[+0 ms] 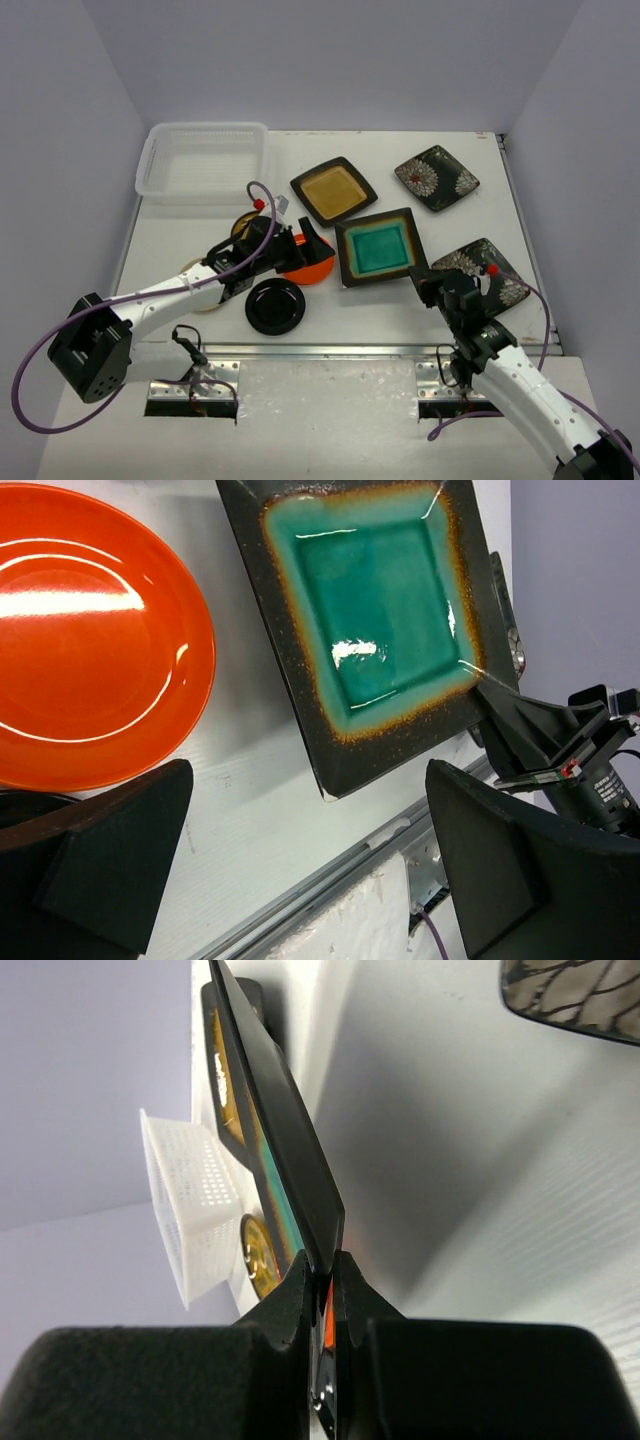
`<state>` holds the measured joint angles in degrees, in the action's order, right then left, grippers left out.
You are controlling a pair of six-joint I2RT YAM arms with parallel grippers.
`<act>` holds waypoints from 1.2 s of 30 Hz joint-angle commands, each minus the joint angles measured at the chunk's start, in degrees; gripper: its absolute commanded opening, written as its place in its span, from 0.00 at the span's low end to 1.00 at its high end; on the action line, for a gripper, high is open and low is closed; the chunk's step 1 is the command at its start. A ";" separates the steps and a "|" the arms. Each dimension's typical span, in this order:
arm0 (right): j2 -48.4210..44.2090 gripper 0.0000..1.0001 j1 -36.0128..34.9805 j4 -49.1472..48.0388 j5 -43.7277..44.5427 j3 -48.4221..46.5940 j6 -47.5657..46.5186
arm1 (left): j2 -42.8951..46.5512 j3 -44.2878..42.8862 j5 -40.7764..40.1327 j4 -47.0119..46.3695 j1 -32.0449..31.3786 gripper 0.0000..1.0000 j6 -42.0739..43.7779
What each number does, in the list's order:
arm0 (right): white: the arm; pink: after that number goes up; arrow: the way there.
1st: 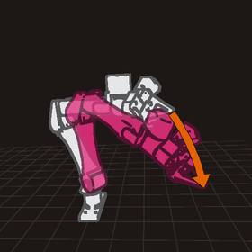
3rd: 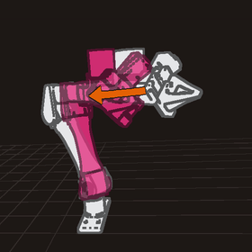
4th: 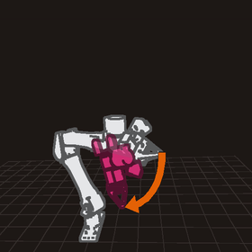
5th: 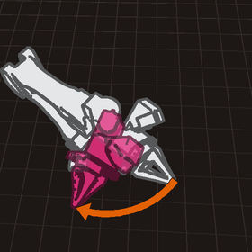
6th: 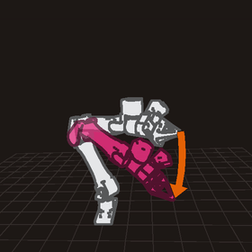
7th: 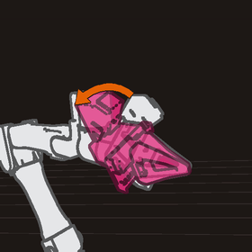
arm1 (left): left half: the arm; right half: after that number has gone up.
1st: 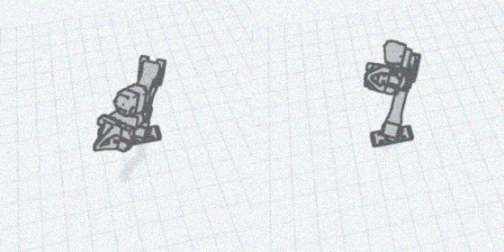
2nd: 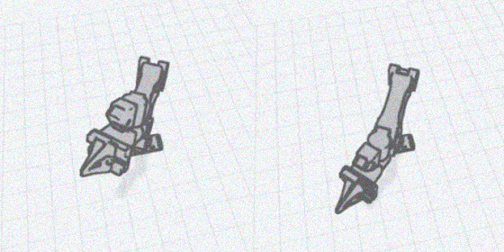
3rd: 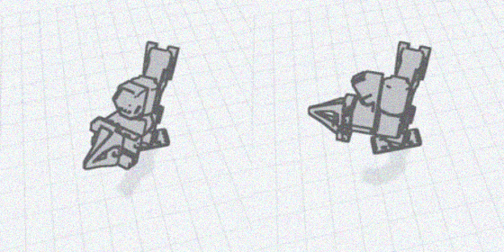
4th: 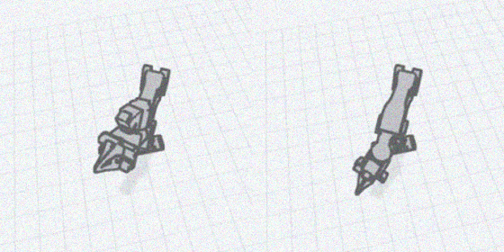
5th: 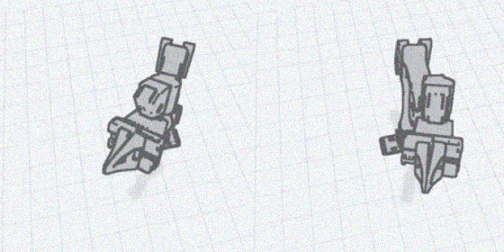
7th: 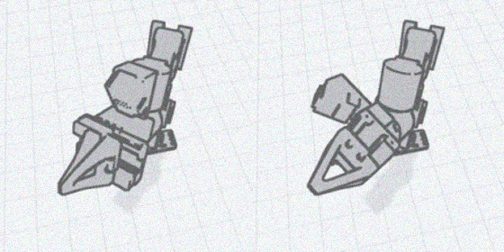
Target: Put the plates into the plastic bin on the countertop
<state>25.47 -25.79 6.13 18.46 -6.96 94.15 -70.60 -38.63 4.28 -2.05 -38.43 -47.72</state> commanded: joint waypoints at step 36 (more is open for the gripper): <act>4.69 0.00 -0.05 -27.22 -14.86 -7.90 8.51 | -9.24 -8.52 2.30 -16.38 -1.30 0.01 0.94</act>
<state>32.00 -25.15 -5.28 7.91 -10.46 100.13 -80.89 -45.47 2.01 -9.87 -38.65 -48.67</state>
